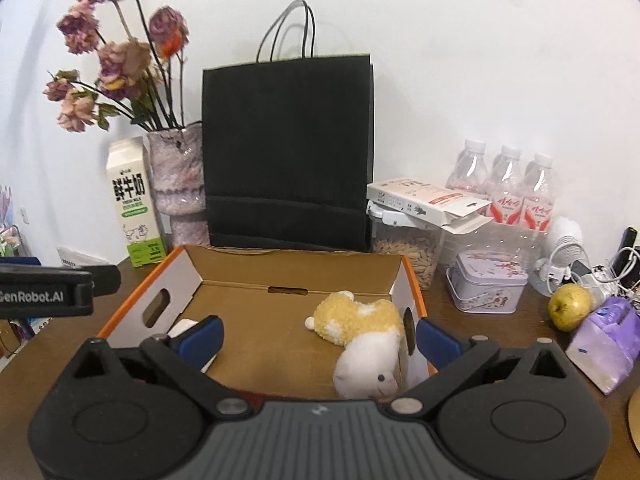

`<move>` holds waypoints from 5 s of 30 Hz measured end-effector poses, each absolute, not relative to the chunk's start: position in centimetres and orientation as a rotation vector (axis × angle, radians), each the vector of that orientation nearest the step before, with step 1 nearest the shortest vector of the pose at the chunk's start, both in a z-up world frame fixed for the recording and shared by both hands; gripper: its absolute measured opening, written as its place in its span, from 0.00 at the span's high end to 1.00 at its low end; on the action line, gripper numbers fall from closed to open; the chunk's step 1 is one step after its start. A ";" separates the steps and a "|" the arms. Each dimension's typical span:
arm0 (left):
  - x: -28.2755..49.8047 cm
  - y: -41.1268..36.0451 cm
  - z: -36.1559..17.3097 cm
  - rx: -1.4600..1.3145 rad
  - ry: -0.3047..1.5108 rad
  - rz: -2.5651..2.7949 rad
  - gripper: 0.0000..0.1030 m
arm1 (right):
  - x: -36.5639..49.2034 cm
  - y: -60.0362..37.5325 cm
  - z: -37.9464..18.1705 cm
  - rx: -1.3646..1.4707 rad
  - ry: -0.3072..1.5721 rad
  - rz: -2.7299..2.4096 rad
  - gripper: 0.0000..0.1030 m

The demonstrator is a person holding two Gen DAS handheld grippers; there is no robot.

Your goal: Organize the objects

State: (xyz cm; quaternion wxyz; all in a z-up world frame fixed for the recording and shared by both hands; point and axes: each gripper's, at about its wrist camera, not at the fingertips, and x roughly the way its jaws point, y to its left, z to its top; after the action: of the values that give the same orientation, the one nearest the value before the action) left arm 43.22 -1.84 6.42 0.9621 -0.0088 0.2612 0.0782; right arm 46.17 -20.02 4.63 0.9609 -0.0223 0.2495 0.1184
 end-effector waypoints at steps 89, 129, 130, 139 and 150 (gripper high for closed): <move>11.9 6.3 -3.8 -0.037 0.520 0.128 0.00 | 15.2 -19.0 -5.3 -0.106 0.503 0.345 0.00; 16.2 9.1 -5.8 -0.097 0.630 0.138 0.11 | 16.7 -18.7 -7.1 -0.028 0.412 0.378 0.72; 16.2 9.0 -5.8 -0.091 0.635 0.146 0.12 | 16.7 -18.7 -7.1 -0.029 0.412 0.379 0.72; 15.9 8.6 -6.0 -0.075 0.641 0.164 0.57 | 16.5 -18.6 -7.1 -0.029 0.409 0.382 0.72; 15.2 8.0 -4.9 -0.053 0.600 0.190 0.57 | 16.5 -18.2 -7.1 -0.046 0.422 0.396 0.72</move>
State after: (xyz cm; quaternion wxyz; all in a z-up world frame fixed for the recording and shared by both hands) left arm 15.20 7.99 -4.93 0.9505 -0.0263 0.2952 0.0933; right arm 16.52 -18.17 -7.09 0.9582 -0.0228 0.2080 0.1952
